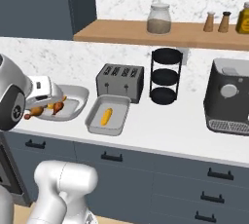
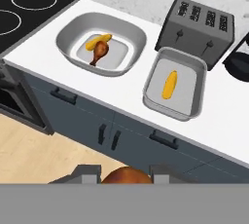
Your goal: Place one corn and one chicken drumstick in each tupperware on the nearby counter, to pack two identical lunches.
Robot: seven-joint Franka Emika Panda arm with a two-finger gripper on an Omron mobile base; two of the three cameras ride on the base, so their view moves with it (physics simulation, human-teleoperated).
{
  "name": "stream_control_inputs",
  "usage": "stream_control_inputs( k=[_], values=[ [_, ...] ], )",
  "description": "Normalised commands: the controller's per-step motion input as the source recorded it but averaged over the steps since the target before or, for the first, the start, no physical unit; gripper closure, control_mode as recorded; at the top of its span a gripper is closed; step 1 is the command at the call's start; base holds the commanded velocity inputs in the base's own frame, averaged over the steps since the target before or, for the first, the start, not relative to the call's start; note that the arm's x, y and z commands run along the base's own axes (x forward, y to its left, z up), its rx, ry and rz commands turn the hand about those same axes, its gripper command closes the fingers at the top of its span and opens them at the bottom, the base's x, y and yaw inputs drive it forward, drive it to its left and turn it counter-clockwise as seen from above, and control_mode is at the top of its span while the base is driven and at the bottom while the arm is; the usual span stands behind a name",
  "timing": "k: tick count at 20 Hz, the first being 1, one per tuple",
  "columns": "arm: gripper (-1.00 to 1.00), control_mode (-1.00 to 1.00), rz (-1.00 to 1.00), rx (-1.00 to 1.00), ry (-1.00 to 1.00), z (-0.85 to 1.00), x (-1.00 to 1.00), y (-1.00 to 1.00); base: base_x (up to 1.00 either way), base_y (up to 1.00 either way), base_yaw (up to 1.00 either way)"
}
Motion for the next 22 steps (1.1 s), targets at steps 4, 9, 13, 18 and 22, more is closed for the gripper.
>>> stream_control_inputs(
  k=[4,9,13,18,22],
  values=[
    [1.00,1.00,0.00,0.00,0.00,0.00,0.00,0.00,0.07,-0.22,0.11],
    [1.00,-1.00,0.03,0.00,0.00,-0.17,0.44,-0.36,0.09,-0.05,0.02],
    [1.00,-1.00,0.00,0.00,-0.03,-0.28,0.26,-0.54,0.00,0.00,0.00],
    [1.00,-1.00,0.00,0.00,0.02,-0.37,0.90,-0.29,0.00,0.00,0.00],
    [1.00,-1.00,-0.02,0.00,0.04,-0.53,1.00,-0.18,0.00,0.00,0.00]
  ],
)
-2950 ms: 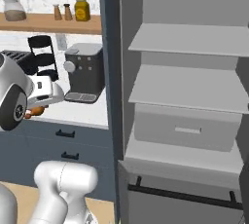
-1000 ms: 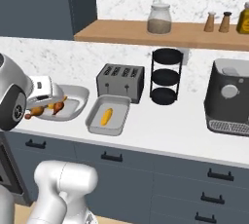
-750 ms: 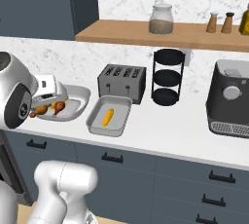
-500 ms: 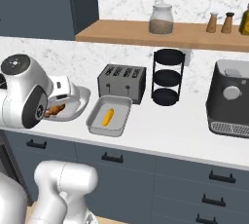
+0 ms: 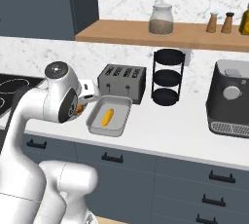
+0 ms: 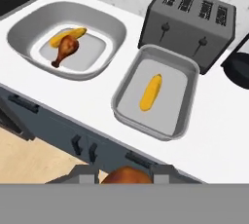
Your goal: Place one corn and one chicken drumstick in each tupperware on the nearby counter, to pack two identical lunches.
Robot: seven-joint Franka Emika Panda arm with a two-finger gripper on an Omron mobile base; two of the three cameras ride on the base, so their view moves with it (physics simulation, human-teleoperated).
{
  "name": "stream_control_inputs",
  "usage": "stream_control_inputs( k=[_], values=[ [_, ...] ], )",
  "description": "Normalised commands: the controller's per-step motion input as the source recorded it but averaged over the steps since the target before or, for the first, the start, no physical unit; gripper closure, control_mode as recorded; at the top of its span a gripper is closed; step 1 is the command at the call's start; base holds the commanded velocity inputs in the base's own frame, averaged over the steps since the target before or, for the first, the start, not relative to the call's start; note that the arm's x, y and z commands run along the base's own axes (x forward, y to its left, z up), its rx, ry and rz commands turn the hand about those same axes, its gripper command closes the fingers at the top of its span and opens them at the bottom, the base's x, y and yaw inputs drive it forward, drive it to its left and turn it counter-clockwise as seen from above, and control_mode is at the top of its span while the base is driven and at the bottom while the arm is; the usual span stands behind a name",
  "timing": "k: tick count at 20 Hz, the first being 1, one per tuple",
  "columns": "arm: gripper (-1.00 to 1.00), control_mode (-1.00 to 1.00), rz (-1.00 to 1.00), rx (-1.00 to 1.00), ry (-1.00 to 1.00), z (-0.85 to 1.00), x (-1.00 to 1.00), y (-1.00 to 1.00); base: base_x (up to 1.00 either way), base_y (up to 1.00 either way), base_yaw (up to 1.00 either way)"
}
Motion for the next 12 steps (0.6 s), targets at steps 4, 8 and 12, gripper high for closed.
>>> stream_control_inputs(
  k=[4,8,12],
  values=[
    [1.00,-1.00,-0.15,0.01,0.00,-0.65,0.87,-0.14,0.00,0.00,0.00],
    [1.00,-1.00,-0.16,0.02,0.00,-0.61,0.86,-0.21,0.00,0.00,0.00],
    [1.00,-1.00,-0.09,0.00,0.00,-0.49,0.95,-0.23,0.00,0.00,0.00]
  ],
)
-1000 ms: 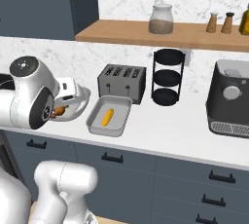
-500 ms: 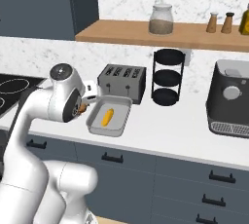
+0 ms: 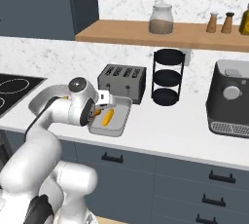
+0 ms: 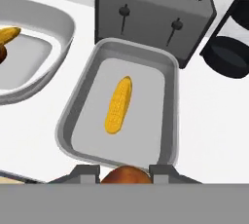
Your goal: Place one corn and one chicken drumstick in each tupperware on the nearby counter, to pack two identical lunches.
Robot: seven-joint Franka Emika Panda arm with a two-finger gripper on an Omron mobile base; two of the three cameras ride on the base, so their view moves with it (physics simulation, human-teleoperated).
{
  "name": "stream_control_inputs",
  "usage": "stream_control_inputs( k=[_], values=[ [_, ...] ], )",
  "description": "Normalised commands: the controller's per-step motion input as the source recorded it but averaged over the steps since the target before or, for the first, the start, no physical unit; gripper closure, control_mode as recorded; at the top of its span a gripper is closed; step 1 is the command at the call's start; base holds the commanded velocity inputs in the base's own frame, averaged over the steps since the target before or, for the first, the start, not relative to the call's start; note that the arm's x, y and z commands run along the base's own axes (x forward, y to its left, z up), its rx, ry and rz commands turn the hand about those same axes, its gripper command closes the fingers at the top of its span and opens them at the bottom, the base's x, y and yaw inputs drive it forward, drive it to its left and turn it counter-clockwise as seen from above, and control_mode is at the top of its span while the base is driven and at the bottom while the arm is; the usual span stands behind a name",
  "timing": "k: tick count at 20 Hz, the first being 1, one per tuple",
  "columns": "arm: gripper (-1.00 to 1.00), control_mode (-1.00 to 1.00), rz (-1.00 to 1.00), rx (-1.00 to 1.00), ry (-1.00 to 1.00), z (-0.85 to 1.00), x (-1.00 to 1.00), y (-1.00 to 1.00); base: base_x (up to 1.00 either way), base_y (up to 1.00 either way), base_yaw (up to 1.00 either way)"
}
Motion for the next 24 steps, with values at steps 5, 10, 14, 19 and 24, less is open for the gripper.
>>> stream_control_inputs(
  k=[5,10,14,19,24],
  values=[
    [1.00,-1.00,0.00,0.05,0.00,-0.03,0.79,-0.07,0.00,0.00,0.00],
    [1.00,-1.00,0.05,0.09,0.00,0.00,0.61,-0.06,0.00,0.00,0.00],
    [1.00,-1.00,0.03,-0.01,0.00,-0.18,0.44,0.00,0.00,0.00,0.00],
    [-1.00,-1.00,0.00,-0.23,0.00,-0.58,0.34,0.03,0.00,0.00,0.00],
    [-1.00,-1.00,0.01,-0.11,-0.02,-0.28,-0.01,-0.11,0.00,0.00,0.00]
  ],
)
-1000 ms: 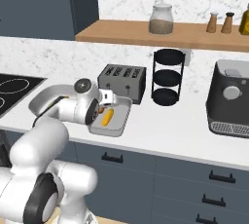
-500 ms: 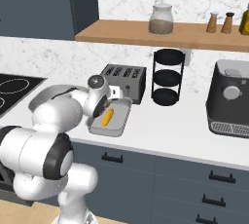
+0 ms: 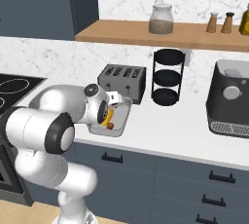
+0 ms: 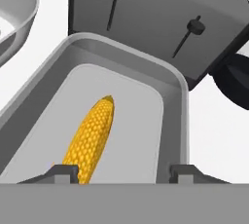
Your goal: Place one corn and one chicken drumstick in each tupperware on the nearby counter, to pack two identical lunches.
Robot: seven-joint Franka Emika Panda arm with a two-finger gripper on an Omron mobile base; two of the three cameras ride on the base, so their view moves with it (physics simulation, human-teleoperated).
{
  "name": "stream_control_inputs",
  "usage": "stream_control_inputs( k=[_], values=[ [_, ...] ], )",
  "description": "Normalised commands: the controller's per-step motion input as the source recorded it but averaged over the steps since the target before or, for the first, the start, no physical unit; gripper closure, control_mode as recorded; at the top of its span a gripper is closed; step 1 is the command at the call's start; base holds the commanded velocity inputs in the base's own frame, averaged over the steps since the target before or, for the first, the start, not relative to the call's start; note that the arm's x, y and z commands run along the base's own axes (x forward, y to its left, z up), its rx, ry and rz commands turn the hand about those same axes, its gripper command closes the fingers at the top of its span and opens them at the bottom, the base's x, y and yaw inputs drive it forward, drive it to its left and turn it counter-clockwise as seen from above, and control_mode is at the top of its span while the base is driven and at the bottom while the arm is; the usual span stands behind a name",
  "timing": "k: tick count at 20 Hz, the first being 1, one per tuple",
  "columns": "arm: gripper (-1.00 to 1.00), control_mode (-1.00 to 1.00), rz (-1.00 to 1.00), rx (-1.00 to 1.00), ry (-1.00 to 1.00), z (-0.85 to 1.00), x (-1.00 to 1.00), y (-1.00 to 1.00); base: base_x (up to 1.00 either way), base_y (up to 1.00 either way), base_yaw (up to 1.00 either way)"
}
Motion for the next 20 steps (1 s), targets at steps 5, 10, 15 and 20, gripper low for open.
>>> stream_control_inputs(
  k=[5,10,15,20],
  values=[
    [-1.00,-1.00,0.13,0.00,0.00,0.04,0.00,-0.26,0.00,0.00,0.00],
    [-1.00,-1.00,0.21,0.07,0.00,0.69,0.00,-0.09,0.00,0.00,0.00],
    [-1.00,-1.00,0.14,0.03,0.11,0.91,0.00,-0.05,0.00,0.00,0.00],
    [-1.00,-1.00,0.11,-0.02,0.37,0.94,-0.58,0.00,0.00,0.00,0.00]
  ],
)
